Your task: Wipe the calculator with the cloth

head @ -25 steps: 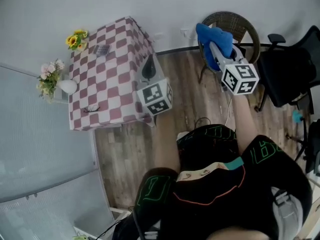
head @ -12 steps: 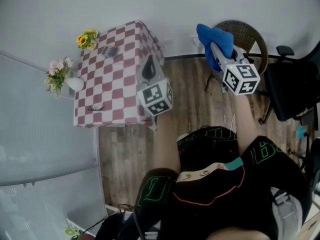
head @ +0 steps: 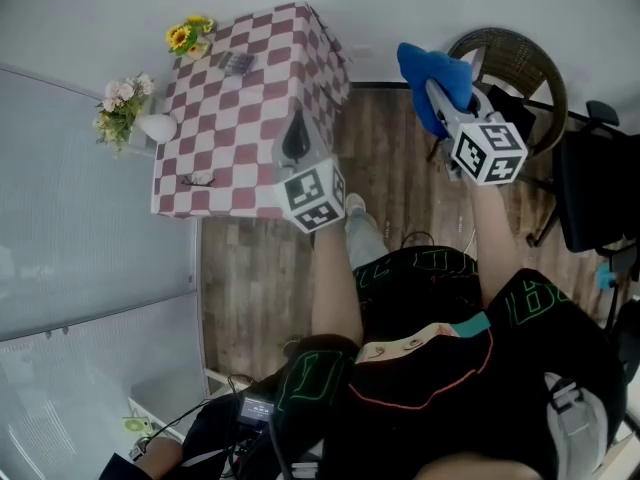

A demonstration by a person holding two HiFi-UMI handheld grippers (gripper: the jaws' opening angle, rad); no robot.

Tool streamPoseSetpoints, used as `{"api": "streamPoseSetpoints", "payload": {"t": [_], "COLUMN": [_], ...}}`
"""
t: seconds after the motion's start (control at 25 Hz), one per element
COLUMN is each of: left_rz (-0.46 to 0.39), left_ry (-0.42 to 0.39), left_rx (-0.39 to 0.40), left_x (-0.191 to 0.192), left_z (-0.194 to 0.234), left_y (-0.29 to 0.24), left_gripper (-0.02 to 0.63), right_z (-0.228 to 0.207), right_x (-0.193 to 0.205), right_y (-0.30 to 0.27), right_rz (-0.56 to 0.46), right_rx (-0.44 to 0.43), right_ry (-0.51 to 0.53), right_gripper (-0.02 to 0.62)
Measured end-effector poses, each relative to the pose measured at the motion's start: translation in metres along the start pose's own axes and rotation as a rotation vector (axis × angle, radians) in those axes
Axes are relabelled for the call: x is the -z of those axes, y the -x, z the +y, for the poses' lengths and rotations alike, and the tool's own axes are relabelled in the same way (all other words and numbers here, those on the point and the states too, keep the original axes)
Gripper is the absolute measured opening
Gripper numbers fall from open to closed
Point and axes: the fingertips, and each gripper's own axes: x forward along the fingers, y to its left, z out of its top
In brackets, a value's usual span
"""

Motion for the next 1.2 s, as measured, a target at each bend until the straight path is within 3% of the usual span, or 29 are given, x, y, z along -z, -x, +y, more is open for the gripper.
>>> {"api": "streamPoseSetpoints", "payload": {"t": [0.28,0.68,0.96,1.2], "left_rz": [0.093,0.158,0.146,0.168], "left_ry": [0.048,0.108,0.206,0.280], "left_rx": [0.025,0.059,-0.004,-0.044], "left_x": [0.048,0.075,0.081,0.102], "left_z": [0.031,0.113,0.188,0.224], "left_y": [-0.055,-0.151,-0.197,-0.216], "left_gripper": [0.011,0.011,0.011,0.011], "right_z": [0.005,0.034,0.074,0.091], "right_x": [0.033,0.050,0.038,0.045], "right_y": [-0.070,-0.189,-0.272,-0.310], "right_rz": [0.097,0.185,0.219,0.274], "right_rx": [0.008,0.023,-0.038,-0.082], "right_ry": [-0.003,0.009,0.092,0.145], "right_gripper": [0.112,0.112,0.112,0.112]}}
